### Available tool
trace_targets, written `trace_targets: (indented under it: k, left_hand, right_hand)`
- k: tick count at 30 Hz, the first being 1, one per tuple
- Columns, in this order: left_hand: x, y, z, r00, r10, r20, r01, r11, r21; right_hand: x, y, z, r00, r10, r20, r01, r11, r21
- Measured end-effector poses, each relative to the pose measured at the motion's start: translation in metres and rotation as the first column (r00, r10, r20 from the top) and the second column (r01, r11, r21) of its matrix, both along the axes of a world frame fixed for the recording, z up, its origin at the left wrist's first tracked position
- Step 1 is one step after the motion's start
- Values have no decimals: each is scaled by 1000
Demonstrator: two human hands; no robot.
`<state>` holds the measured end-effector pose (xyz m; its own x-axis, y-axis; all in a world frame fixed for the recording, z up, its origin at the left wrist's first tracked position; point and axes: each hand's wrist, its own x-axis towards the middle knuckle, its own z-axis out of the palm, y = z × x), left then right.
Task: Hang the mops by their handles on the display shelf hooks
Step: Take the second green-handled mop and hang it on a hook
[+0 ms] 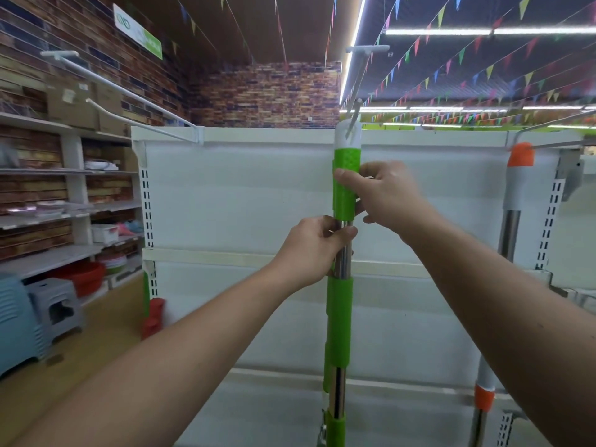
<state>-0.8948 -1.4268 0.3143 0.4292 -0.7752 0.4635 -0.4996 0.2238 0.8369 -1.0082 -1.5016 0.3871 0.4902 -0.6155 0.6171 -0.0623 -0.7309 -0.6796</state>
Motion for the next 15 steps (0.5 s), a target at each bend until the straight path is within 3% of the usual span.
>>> trace_targets:
  k: [15]
  left_hand:
    - [34, -54, -5, 1000, 14, 10, -14, 999, 34]
  right_hand:
    - [30, -36, 2, 994, -36, -101, 40, 999, 30]
